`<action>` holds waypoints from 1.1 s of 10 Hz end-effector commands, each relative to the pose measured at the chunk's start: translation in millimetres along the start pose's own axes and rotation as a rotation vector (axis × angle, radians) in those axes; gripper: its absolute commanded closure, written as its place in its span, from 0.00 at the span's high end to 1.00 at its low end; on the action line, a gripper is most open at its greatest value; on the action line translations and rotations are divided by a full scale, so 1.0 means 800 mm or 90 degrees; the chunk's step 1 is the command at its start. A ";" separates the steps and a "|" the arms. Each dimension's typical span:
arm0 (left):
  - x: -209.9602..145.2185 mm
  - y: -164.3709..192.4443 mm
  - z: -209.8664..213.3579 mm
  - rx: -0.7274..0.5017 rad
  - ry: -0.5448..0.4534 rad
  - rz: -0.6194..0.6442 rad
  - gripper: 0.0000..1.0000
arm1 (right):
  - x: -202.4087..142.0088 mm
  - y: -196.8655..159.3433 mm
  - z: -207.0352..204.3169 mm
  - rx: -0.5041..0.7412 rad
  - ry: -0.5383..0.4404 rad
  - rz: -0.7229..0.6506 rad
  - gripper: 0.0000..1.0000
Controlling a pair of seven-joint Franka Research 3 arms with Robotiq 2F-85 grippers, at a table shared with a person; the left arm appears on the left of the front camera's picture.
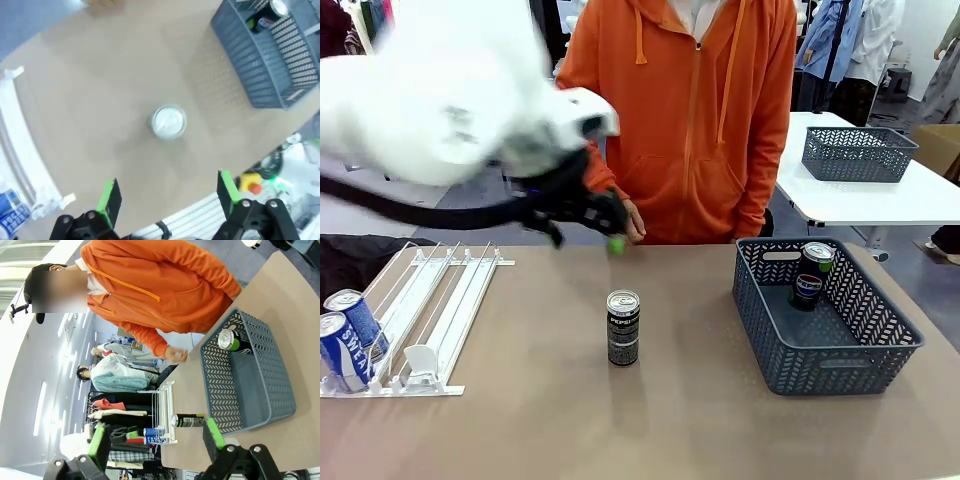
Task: Retrieve and store the cans from the dispenser.
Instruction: Pick up the last remaining can from one row of the Automatic Can Dispenser and place it in the middle of the table.
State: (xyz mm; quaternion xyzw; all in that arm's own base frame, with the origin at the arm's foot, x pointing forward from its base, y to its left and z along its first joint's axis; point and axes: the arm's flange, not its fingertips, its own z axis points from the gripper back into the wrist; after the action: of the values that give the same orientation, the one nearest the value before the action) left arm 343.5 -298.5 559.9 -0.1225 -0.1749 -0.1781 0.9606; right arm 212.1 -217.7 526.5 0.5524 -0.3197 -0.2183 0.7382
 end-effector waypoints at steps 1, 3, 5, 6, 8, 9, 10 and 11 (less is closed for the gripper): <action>-0.089 0.130 0.073 -0.080 -0.042 0.067 1.00 | 0.002 0.001 -0.001 0.021 -0.007 0.012 1.00; -0.165 0.273 0.122 -0.237 -0.077 0.174 1.00 | 0.002 0.001 -0.001 0.021 -0.007 0.012 1.00; -0.244 0.384 0.134 -0.473 -0.186 0.228 1.00 | 0.002 0.001 -0.001 0.021 -0.007 0.012 1.00; -0.273 0.424 0.130 -0.531 -0.225 0.271 1.00 | 0.002 0.001 -0.001 0.021 -0.007 0.012 1.00; -0.294 0.453 0.098 -0.581 -0.206 0.310 1.00 | 0.002 0.001 -0.001 0.021 -0.007 0.012 1.00; -0.290 0.442 0.154 -0.522 -0.245 0.276 1.00 | 0.002 0.001 -0.001 0.021 -0.007 0.012 1.00; -0.290 0.442 0.154 -0.522 -0.245 0.276 1.00 | 0.002 0.001 -0.001 0.021 -0.007 0.012 1.00; -0.290 0.442 0.154 -0.522 -0.245 0.276 1.00 | 0.002 0.001 -0.001 0.021 -0.007 0.012 1.00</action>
State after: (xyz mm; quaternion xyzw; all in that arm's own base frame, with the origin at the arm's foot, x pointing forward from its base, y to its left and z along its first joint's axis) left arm 243.0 132.3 512.6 -0.5638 -0.2227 0.0085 0.7953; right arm 212.1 -218.1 526.2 0.5523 -0.3194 -0.2191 0.7382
